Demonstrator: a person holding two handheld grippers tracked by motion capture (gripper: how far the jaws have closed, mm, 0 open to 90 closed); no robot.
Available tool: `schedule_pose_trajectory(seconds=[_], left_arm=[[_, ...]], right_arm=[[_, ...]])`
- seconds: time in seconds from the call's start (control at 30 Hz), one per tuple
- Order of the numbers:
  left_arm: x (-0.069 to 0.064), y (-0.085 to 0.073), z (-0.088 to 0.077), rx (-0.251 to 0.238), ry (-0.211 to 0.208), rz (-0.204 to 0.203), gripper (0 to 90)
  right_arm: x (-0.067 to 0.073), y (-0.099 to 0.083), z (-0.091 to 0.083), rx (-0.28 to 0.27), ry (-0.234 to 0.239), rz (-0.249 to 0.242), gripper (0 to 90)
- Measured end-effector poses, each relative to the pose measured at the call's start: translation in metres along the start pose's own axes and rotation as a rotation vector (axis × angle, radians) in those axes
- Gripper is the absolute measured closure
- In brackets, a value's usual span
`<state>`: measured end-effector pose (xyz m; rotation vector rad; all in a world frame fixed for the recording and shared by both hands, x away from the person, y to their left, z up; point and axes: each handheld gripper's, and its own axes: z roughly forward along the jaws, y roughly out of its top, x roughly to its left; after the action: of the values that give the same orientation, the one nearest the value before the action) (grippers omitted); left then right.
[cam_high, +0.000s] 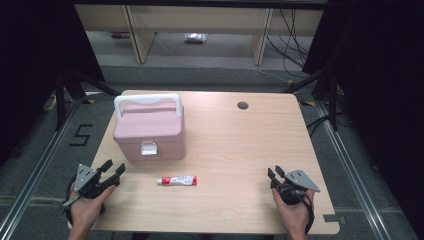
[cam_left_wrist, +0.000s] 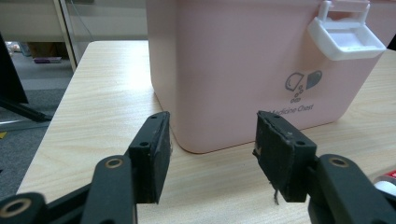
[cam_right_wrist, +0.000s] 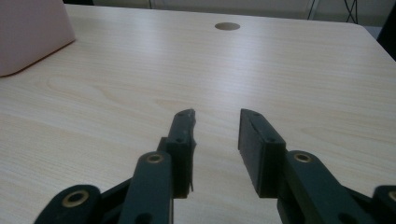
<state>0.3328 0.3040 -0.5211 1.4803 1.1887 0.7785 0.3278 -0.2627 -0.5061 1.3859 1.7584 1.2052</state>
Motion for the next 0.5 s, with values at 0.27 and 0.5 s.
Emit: schedule_pose_trajectory(seconds=[0.27,0.5], left_arm=[[0.005,0.005,0.000,0.012,0.011,-0.001,56.1],[0.006,0.011,0.002,-0.001,-0.008,-0.020,66.0]], right_arm=[[-0.004,0.003,0.007,-0.016,0.022,-0.048,68.9],[0.001,0.010,0.009,0.007,0.062,-0.065,81.3]])
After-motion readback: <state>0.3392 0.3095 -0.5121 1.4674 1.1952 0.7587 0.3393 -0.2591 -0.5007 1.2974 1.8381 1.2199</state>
